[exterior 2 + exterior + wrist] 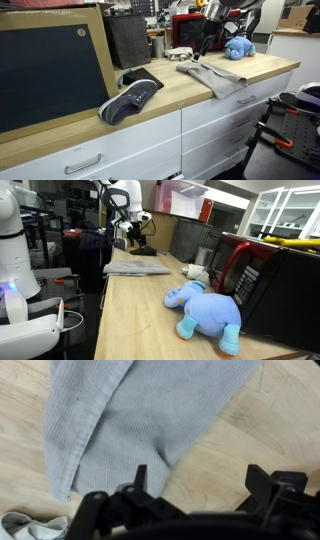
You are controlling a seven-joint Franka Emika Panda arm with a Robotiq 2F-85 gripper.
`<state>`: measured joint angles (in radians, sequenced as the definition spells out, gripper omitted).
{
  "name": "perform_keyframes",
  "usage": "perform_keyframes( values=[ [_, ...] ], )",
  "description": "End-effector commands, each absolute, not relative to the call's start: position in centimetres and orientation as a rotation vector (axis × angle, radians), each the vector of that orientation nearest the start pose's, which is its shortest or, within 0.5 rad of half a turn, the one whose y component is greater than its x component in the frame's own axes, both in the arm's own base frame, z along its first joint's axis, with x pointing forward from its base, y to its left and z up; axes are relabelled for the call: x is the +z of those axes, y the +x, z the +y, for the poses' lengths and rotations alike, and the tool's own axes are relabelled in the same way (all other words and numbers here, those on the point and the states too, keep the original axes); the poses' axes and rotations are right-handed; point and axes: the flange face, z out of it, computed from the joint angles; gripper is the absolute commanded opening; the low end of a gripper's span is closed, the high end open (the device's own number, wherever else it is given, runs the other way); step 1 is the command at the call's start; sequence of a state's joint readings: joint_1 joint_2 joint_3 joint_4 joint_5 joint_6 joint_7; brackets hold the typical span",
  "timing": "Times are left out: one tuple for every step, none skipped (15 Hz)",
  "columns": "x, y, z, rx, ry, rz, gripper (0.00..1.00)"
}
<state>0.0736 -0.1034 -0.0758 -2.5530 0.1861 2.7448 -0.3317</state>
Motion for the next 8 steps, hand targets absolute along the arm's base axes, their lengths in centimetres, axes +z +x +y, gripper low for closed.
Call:
perform_keyframes(
  values=[
    [32.3, 50.8, 0.3, -0.536, -3.077, -0.067, 1.0],
    [31.6, 51.7, 0.4, -0.536, -3.096, -0.016, 1.0],
    [31.0, 52.6, 0.3, -0.536, -3.114, 0.029, 1.0],
    [30.5, 53.5, -0.2, -0.527, -3.141, 0.081, 1.0],
    [30.0, 54.4, -0.4, -0.515, -3.162, 0.129, 1.0],
    [29.6, 55.3, -0.8, -0.512, -3.182, 0.177, 1.0],
    [29.2, 56.2, -1.2, -0.515, -3.196, 0.222, 1.0],
    [28.7, 57.1, -1.6, -0.513, -3.204, 0.262, 1.0]
  ],
)
